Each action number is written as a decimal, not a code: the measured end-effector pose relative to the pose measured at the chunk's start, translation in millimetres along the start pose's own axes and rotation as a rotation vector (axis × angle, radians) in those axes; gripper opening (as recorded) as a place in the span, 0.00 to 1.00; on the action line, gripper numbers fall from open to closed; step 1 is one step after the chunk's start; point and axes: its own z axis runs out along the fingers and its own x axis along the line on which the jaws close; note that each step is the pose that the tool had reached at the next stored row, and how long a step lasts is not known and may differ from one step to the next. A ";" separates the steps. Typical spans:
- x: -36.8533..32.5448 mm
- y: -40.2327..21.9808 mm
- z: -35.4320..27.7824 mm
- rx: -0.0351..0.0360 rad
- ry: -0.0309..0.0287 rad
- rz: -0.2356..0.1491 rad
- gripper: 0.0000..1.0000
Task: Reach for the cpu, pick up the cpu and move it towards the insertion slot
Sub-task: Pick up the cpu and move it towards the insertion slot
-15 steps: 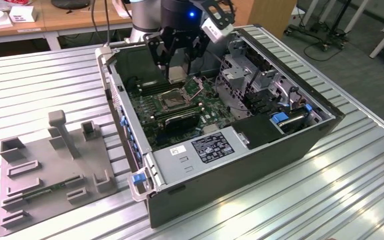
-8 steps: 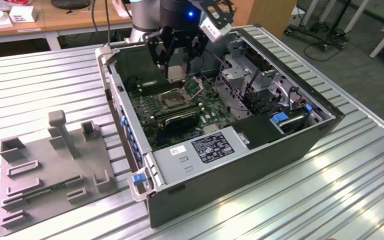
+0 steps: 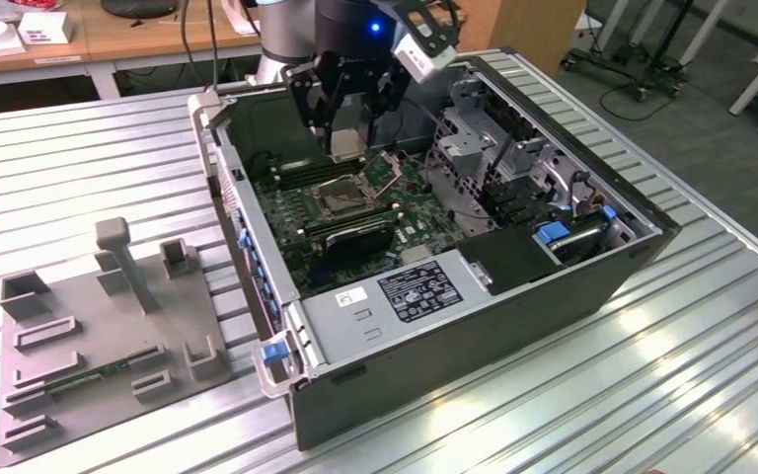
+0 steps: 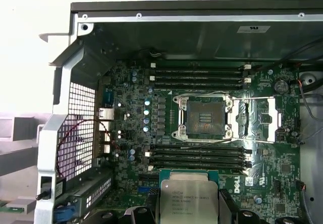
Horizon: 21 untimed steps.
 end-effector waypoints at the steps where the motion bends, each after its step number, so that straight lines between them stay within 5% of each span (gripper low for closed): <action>1: 0.0 -0.1 0.4 0.0000 0.0000 0.000 0.54; 21: 0.0 3.2 2.9 0.0000 0.0000 0.000 0.54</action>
